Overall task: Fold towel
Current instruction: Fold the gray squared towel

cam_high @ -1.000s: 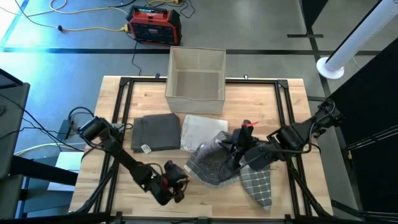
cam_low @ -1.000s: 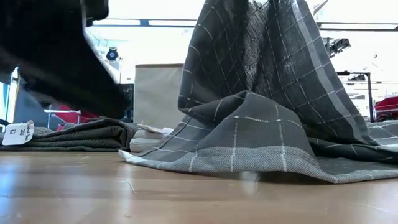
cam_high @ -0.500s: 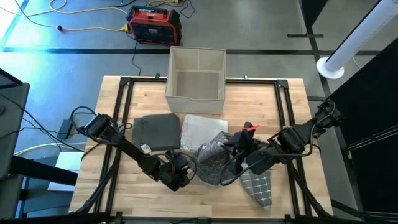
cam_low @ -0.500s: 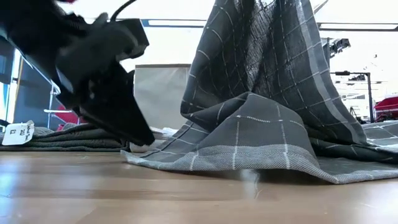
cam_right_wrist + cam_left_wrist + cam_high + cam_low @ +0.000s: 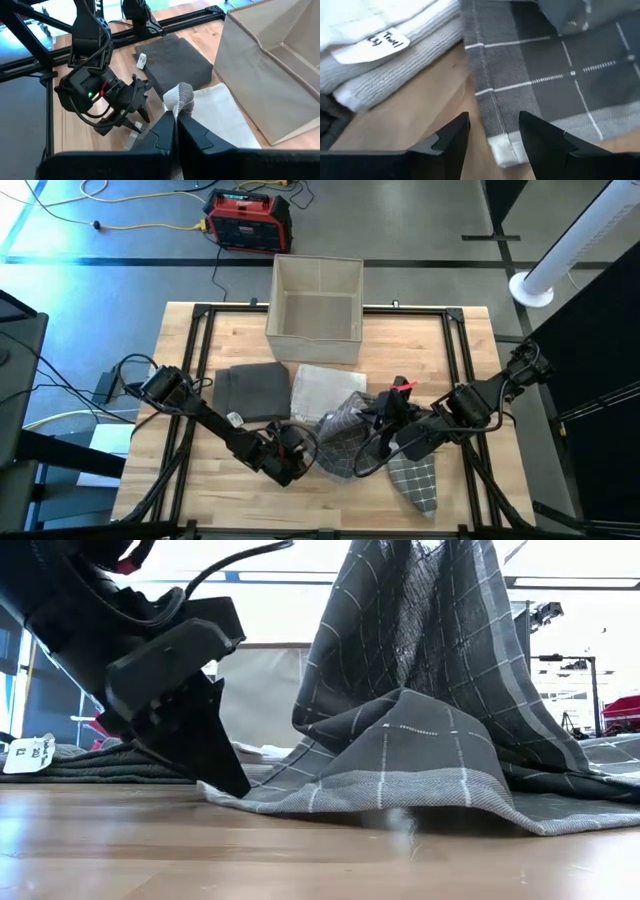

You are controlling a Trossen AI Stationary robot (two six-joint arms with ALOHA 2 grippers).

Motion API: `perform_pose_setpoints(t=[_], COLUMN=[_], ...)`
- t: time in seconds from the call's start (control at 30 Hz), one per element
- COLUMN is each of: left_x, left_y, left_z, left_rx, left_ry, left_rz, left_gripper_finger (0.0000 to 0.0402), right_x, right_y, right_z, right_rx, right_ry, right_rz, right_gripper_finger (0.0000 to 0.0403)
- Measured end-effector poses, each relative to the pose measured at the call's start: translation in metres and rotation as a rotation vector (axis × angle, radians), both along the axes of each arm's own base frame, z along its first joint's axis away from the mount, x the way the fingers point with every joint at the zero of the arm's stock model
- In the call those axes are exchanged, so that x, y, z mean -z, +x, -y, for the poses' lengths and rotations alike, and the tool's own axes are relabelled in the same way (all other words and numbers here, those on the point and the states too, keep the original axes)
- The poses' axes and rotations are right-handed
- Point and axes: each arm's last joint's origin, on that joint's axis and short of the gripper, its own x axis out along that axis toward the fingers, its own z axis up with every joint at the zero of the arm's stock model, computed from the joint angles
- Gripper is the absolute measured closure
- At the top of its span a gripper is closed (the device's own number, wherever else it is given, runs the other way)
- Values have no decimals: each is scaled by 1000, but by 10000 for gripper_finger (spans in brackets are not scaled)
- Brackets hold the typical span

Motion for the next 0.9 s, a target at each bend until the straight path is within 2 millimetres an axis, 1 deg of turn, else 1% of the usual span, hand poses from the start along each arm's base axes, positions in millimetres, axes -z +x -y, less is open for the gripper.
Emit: perform_pose_setpoints(t=[0.13, 0.27, 0.37, 0.5, 0.6, 0.67, 0.73, 0.8, 0.9], left_x=[-2, -4, -21, -63, -91, -115, -139, -158, -197], left_y=[0, 1, -1, -5, -16, -27, -38, -50, -62], left_z=[2, 3, 12, 27, 40, 46, 51, 52, 56], left_rx=[-2, -4, 54, 157, 243, 285, 307, 311, 342], left_ry=[-22, -45, -85, -78, -74, -78, -73, -48, 11], left_rz=[-16, -32, -75, -83, -122, -127, -126, -124, 14], left_gripper_finger=[343, 388, 392, 399, 400, 400, 400, 401, 401], right_x=[-1, -7, -10, -16, -32, -43, -55, -67, -85], right_y=[-6, -20, -30, -43, -49, -55, -61, -68, -80], right_z=[-4, -6, -6, -9, -18, -23, -28, -31, -34], right_rx=[-35, -75, -84, -104, -185, -230, -267, -298, -330], right_ry=[-13, 8, 35, 57, 49, 44, 39, 36, 34], right_rz=[-13, -25, -38, -28, 100, 185, 270, 355, 478], right_gripper_finger=[403, 403, 403, 403, 403, 403, 403, 403, 403])
